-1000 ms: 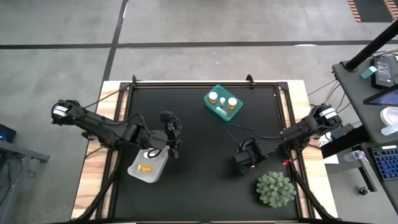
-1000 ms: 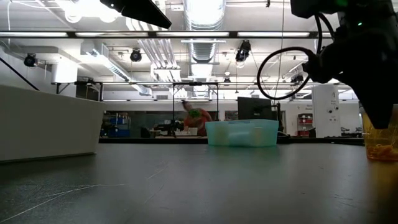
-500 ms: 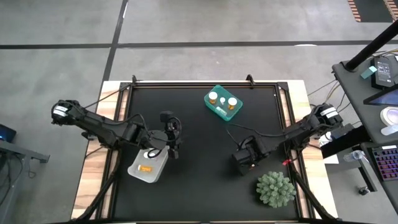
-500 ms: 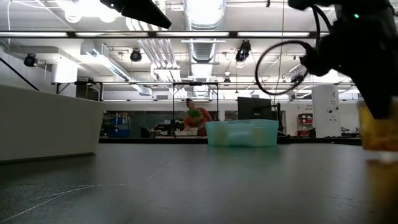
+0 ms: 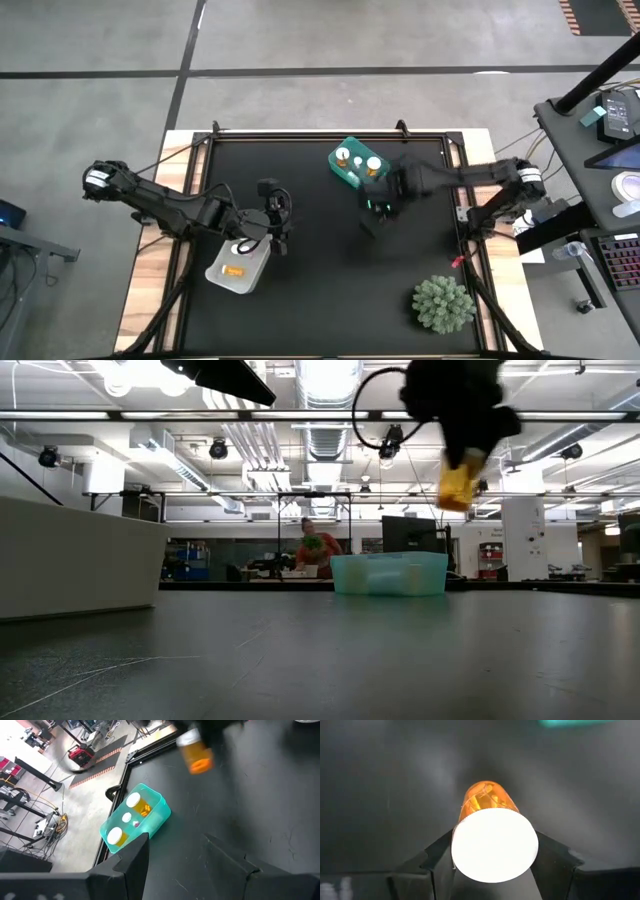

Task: Pick and place medicine bottles into bin by pill shape (circle, oval)
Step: Put the orange capsule bottle into the blue bin

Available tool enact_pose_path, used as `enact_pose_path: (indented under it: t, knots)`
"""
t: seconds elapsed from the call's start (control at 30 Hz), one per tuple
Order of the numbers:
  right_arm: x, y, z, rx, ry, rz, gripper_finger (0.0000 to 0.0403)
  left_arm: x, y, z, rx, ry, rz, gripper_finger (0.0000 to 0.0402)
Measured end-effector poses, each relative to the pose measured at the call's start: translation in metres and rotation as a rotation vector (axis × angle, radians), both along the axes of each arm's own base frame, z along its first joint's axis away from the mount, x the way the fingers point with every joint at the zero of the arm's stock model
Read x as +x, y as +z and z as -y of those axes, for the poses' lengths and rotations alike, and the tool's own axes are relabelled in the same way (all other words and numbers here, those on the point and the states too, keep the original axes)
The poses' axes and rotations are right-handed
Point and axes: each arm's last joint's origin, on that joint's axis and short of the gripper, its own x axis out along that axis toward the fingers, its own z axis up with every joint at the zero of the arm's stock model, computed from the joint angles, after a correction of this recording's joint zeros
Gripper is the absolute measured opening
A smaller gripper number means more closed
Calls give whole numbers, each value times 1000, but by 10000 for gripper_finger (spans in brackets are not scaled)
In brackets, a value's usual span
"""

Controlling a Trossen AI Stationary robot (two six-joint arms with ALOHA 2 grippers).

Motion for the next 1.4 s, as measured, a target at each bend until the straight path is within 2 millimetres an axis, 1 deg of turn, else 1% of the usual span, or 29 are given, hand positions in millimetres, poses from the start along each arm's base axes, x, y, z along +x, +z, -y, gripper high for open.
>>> enact_pose_path:
  t: [0.07,0.17,0.23,0.3,0.4,0.5,0.6,0.73,0.83,1.4]
  knots:
    - [4,4,27,-19,11,28,206,0,0,0,1,0,0,164]
    - [7,5,71,-49,12,37,206,0,0,0,1,0,1,164]
    - [10,2,102,-67,-4,43,206,0,0,0,1,0,1,164]
    - [14,-7,128,-68,-9,24,206,0,0,0,0,-1,2,164]
    - [19,-23,156,-48,15,-40,206,0,0,0,0,-1,4,164]
    - [23,-34,172,-24,42,-101,206,0,0,0,0,0,4,164]
    - [28,-42,182,-22,52,-129,206,0,0,0,0,0,4,164]
    - [34,-43,187,-85,60,-174,206,0,0,0,0,0,4,164]
    - [36,-47,189,-95,79,-203,206,0,0,0,0,0,4,164]
    - [36,-49,189,-94,110,-208,216,0,0,0,0,0,4,164]
